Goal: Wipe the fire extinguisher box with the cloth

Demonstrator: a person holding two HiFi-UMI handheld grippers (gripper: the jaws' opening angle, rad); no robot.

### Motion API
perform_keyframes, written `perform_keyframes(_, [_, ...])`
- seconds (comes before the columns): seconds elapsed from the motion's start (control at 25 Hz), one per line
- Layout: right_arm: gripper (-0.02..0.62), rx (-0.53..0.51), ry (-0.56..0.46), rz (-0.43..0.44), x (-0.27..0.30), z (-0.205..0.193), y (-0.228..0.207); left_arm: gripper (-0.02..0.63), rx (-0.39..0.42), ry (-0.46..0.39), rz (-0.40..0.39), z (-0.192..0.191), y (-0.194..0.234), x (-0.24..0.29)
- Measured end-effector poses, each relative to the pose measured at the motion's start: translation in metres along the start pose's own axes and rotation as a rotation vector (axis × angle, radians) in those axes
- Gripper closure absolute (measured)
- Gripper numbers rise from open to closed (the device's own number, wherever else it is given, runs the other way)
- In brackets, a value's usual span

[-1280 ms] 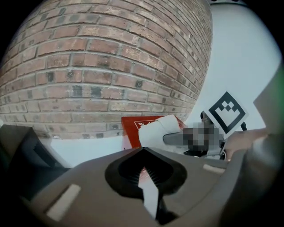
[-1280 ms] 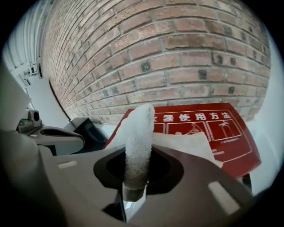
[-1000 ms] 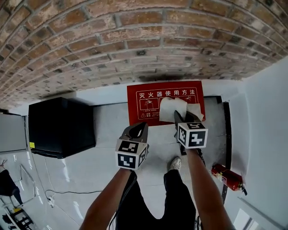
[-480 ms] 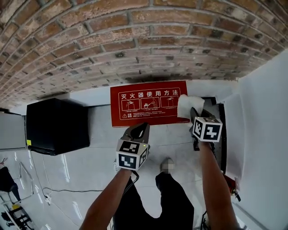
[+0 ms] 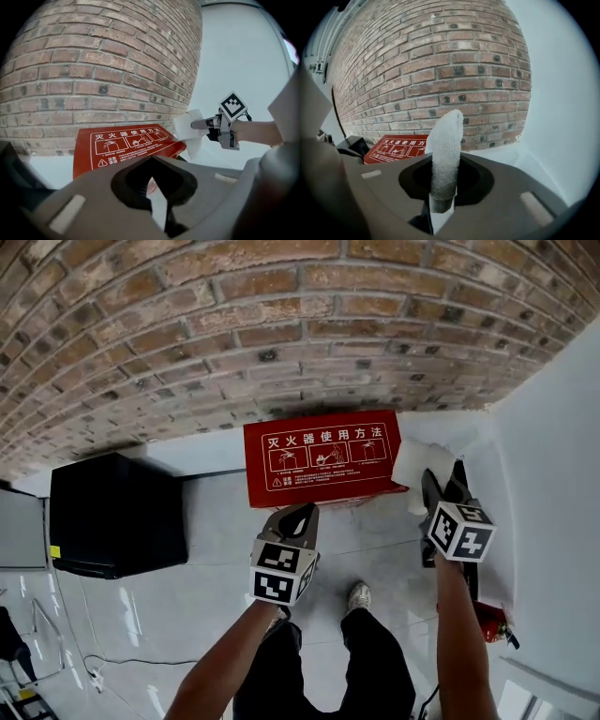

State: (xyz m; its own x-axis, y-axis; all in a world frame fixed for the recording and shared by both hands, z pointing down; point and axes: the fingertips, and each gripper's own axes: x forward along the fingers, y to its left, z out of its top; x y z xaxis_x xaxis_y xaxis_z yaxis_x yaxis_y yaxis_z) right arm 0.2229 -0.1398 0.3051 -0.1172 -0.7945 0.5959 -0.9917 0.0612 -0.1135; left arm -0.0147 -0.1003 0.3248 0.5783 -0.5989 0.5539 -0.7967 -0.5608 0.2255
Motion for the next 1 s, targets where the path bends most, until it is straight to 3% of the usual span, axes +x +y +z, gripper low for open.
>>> perform_keyframes(0.12, [0.501, -0.017, -0.082, -0.002, -0.013, 0.003, 0.019, 0.606, 0.044, -0.047, -0.003, -0.007, 0.01, -0.007])
perform_keyframes(0.28, [0.502, -0.04, -0.158, 0.063, -0.024, -0.021, 0.055, 0.606, 0.061, -0.076, 0.004, -0.033, 0.015, -0.017])
perform_keyframes(0.6, [0.502, -0.194, -0.308, 0.377, -0.001, -0.083, 0.173, 0.606, 0.004, -0.158, 0.131, -0.094, 0.057, -0.034])
perform_keyframes(0.76, [0.502, -0.255, -0.333, 0.525, 0.014, -0.113, 0.242, 0.606, 0.002, -0.194, 0.186, -0.119, 0.082, -0.047])
perform_keyframes(0.88, [0.502, -0.273, -0.316, 0.601, 0.039, -0.138, 0.286, 0.606, 0.002, -0.218, 0.223, -0.135, 0.101, -0.054])
perform_keyframes(1.0, [0.502, -0.294, -0.314, 0.608, 0.069, -0.153, 0.31, 0.606, 0.014, -0.236, 0.259, -0.147, 0.113, -0.057])
